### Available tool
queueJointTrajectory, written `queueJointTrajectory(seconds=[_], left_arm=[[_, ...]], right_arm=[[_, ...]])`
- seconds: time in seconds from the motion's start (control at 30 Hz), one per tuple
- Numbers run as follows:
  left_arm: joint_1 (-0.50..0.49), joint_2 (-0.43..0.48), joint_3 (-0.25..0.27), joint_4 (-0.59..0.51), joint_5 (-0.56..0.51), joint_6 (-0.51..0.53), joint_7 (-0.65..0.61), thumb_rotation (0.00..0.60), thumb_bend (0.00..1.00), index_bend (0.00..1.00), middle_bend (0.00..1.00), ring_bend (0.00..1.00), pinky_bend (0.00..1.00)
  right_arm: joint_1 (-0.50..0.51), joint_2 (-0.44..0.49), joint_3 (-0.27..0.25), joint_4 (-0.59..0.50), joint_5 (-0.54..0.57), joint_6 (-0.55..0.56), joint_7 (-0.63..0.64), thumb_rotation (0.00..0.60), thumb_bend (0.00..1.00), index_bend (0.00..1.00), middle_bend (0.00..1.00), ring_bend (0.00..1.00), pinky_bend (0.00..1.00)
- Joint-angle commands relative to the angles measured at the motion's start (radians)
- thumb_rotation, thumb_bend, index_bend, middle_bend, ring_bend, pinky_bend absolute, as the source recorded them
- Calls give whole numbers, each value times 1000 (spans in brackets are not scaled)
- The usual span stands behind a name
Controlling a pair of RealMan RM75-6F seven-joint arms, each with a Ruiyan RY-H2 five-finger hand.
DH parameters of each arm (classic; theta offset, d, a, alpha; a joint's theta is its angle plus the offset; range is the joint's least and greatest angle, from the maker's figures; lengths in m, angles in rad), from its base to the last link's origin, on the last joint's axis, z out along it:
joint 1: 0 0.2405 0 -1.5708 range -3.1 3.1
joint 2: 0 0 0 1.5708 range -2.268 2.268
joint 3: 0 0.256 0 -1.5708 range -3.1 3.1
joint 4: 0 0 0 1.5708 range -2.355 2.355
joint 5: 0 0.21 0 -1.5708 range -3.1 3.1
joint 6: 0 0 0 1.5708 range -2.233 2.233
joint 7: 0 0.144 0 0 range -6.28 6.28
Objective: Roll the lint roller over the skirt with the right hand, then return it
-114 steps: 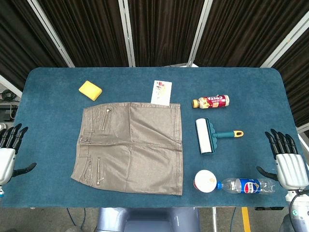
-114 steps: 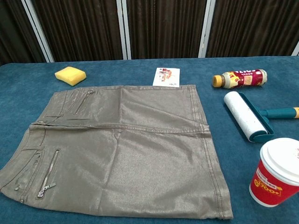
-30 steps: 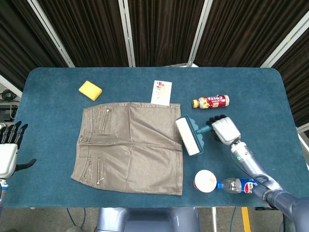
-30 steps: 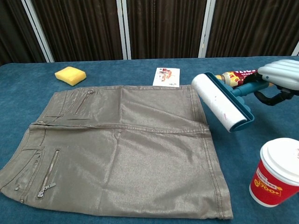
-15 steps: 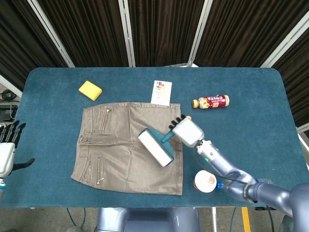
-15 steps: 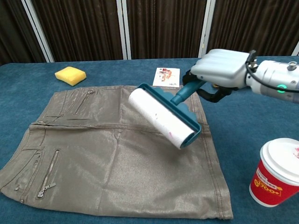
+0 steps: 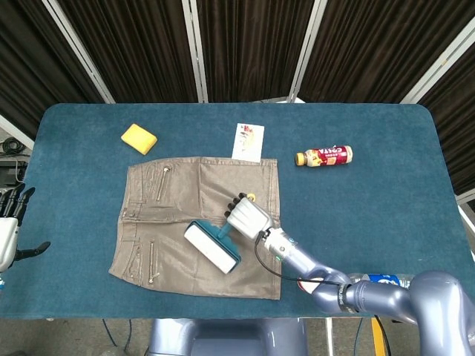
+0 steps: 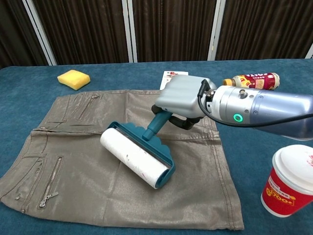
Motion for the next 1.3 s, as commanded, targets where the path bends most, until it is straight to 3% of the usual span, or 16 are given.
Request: queueJointTrajectory(seconds=[0.03,0.47,0.67,0.9,1.3], left_arm=[[0,1,-1,1,-2,1,-2,600,0,0,0,0,0],[-4,-1,-3,1,-8,-5,0,600,0,0,0,0,0],[-7,-5,0,-1,-8,-11,10,600,0,0,0,0,0],[-10,-7,2,-4,-4,-11,15,600,0,0,0,0,0],[-11,-2,0,0,-8,-13,1,600,0,0,0,0,0]], right_arm=[[17,-25,-24,12,40,8,-97,600,875,522,511,370,386],[-2,23,-81,169,60,56,-191,600,880,535,523,386,392],[-12,51,-82,219,67,68,-174,600,880,535,523,387,392],[-14,77,-95,179,51,72,-159,600,880,536,523,388,393],[27,43,-114,41,1,55,-188,600,882,536,523,389,393]])
